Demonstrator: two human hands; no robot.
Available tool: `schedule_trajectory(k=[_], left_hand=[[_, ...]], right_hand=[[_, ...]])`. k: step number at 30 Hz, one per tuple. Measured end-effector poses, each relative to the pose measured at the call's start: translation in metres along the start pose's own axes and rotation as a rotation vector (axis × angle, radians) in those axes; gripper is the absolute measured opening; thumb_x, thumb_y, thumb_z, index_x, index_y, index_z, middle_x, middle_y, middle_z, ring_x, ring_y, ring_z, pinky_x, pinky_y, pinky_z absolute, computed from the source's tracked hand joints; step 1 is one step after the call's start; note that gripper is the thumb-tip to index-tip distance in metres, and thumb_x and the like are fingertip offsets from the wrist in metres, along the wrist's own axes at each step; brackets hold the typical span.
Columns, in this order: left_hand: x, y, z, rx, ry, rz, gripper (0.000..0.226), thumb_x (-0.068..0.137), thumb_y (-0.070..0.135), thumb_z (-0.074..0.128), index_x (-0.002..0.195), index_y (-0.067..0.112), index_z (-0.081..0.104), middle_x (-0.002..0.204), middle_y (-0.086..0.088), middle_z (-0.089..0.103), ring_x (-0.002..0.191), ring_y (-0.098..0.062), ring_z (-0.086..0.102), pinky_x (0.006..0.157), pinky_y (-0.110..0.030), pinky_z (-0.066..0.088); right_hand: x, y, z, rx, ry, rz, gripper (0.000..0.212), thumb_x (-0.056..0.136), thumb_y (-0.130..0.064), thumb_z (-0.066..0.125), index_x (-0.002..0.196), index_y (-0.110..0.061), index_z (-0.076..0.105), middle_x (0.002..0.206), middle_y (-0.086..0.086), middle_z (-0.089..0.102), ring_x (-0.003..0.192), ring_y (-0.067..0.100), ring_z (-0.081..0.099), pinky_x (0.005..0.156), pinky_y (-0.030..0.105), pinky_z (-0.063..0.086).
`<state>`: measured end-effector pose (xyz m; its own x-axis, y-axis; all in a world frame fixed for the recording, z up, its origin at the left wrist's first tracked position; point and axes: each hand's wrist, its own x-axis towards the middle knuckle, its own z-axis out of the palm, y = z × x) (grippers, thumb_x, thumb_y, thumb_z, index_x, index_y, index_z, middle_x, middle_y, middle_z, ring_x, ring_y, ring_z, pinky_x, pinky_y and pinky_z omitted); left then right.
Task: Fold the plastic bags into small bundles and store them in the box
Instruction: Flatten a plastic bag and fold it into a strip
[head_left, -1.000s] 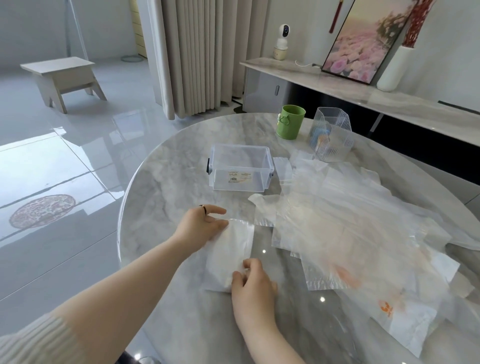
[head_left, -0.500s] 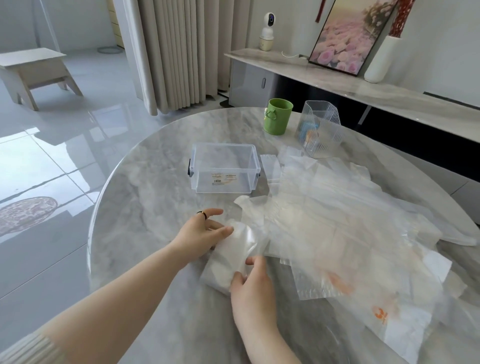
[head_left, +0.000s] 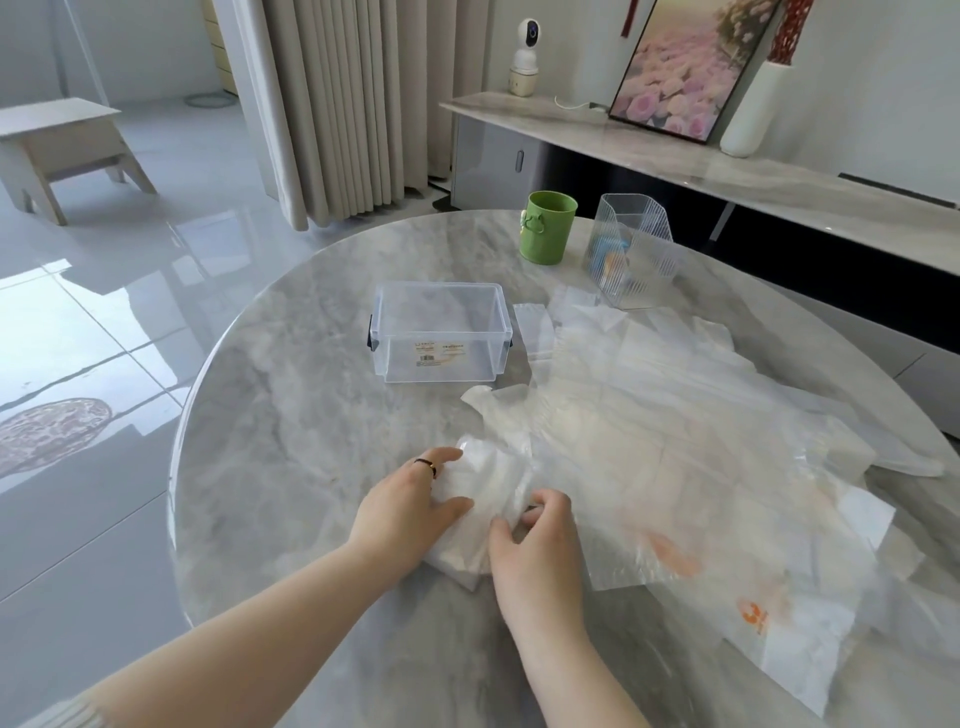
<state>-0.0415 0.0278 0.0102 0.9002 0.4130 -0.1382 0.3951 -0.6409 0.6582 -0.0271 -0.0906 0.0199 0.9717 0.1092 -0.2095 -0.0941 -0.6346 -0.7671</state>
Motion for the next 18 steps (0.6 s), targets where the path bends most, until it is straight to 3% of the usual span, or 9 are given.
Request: schedule_trajectory(k=[2,4,7,10,12,15,18], left_hand=[[-0.001,-0.001,0.001,0.028,-0.008,0.027,0.051,0.087,0.033,0.058,0.134,0.035,0.038,0.125,0.007,0.051,0.099,-0.011,0.050,0.083,-0.019,0.037],[-0.004,-0.004,-0.002,0.057,-0.033,0.053,0.052,0.087,0.033,0.057,0.135,0.037,0.036,0.122,0.008,0.051,0.088,-0.009,0.045,0.078,-0.017,0.035],[-0.012,-0.012,-0.013,0.080,-0.104,0.061,0.056,0.087,0.030,0.059,0.136,0.037,0.033,0.107,0.004,0.051,0.084,-0.008,0.043,0.073,-0.018,0.034],[-0.024,-0.023,-0.025,0.035,-0.162,0.042,0.061,0.084,0.024,0.063,0.135,0.036,0.033,0.081,0.007,0.051,0.071,-0.002,0.044,0.071,-0.015,0.037],[-0.031,-0.026,-0.027,0.077,-0.194,0.053,0.062,0.083,0.025,0.064,0.135,0.038,0.032,0.068,0.014,0.036,0.062,-0.001,0.039,0.060,-0.011,0.034],[-0.033,-0.024,-0.025,0.117,-0.205,0.068,0.066,0.082,0.030,0.066,0.136,0.039,0.029,0.070,0.015,0.031,0.069,-0.009,0.038,0.063,-0.017,0.031],[-0.031,-0.021,-0.022,0.152,-0.198,0.080,0.070,0.080,0.036,0.066,0.137,0.038,0.025,0.075,0.016,0.032,0.072,-0.009,0.038,0.067,-0.018,0.030]], right_hand=[[0.004,0.000,-0.002,-0.042,-0.041,0.015,0.018,0.091,-0.022,0.050,0.106,-0.019,0.040,0.105,-0.001,0.058,0.100,0.018,0.054,0.070,0.025,0.036],[0.006,-0.001,0.000,-0.121,-0.099,0.004,0.025,0.093,-0.022,0.048,0.117,-0.017,0.045,0.110,0.000,0.062,0.105,0.017,0.056,0.070,0.022,0.034],[0.001,-0.001,0.005,-0.169,-0.200,-0.039,0.027,0.092,-0.021,0.049,0.118,-0.016,0.052,0.113,-0.001,0.062,0.108,0.016,0.057,0.082,0.021,0.039],[-0.005,0.001,0.005,-0.163,-0.255,-0.082,0.007,0.090,-0.025,0.052,0.083,-0.023,0.054,0.083,-0.008,0.059,0.086,0.013,0.056,0.069,0.022,0.039],[-0.004,0.003,0.002,-0.148,-0.255,-0.099,0.022,0.090,-0.025,0.051,0.069,-0.025,0.044,0.069,-0.012,0.049,0.076,0.012,0.050,0.058,0.021,0.036],[0.005,0.002,-0.006,-0.118,-0.172,-0.202,0.005,0.091,-0.022,0.051,0.087,-0.021,0.054,0.084,-0.010,0.049,0.078,0.009,0.048,0.063,0.021,0.033],[0.021,-0.008,-0.008,-0.164,-0.230,-0.323,0.020,0.092,-0.021,0.051,0.110,-0.017,0.059,0.107,-0.008,0.052,0.086,0.005,0.043,0.067,0.016,0.032]])
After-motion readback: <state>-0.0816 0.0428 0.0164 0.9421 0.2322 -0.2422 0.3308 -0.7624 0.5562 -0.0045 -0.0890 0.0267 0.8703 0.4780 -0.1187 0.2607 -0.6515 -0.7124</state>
